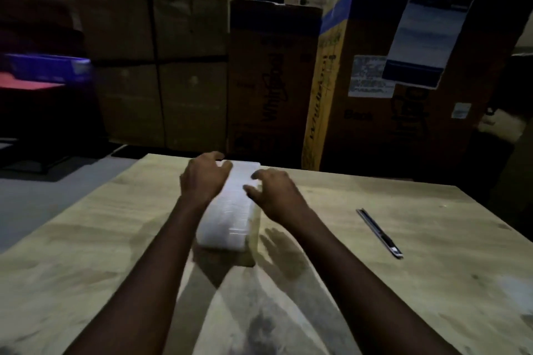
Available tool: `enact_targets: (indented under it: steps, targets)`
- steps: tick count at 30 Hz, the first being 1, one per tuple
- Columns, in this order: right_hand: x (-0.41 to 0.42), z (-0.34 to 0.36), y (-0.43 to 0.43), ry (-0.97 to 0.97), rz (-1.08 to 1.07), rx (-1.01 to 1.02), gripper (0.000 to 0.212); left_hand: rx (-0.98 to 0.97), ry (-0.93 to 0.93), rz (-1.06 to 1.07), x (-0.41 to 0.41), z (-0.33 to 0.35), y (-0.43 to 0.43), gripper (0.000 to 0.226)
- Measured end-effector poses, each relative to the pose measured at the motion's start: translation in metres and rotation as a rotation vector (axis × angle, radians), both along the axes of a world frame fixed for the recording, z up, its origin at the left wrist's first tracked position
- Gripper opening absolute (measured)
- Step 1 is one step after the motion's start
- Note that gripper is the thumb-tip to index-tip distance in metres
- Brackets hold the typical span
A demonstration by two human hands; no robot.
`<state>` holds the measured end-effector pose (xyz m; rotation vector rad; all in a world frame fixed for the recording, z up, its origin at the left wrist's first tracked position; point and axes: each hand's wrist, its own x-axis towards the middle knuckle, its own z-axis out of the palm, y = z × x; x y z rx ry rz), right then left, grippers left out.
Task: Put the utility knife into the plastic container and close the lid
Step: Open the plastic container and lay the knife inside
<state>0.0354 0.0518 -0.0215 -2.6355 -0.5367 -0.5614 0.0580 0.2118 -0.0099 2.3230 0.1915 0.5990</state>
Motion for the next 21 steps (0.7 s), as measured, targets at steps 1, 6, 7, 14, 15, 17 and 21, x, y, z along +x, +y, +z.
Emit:
enact_targets:
  steps: [1,6,7,14,15,17,21]
  targets:
    - [-0.004,0.0,0.016,-0.002,0.044,-0.042,0.048,-0.084,0.021,0.003,-0.002,-0.005,0.017,0.032]
    - [-0.021,-0.01,0.072,-0.094,0.156,-0.28,0.051,-0.716,0.201,-0.04,-0.017,-0.038,0.056,0.034]
    - [-0.025,-0.011,0.078,-0.113,0.17,-0.298,0.053,-0.804,0.226,-0.075,-0.019,-0.044,0.056,0.035]
    - [-0.036,-0.019,0.099,-0.257,0.23,-0.4,0.033,-1.003,0.217,-0.028,-0.025,-0.058,0.046,0.039]
    - [-0.035,-0.021,0.099,-0.269,0.245,-0.419,0.028,-1.029,0.216,-0.03,-0.024,-0.061,0.045,0.04]
    - [-0.032,-0.024,0.099,-0.269,0.303,-0.399,0.02,-1.117,0.197,-0.054,-0.023,-0.063,0.044,0.043]
    - [-0.026,-0.027,0.097,-0.264,0.384,-0.391,0.018,-1.188,0.185,-0.113,-0.023,-0.066,0.044,0.049]
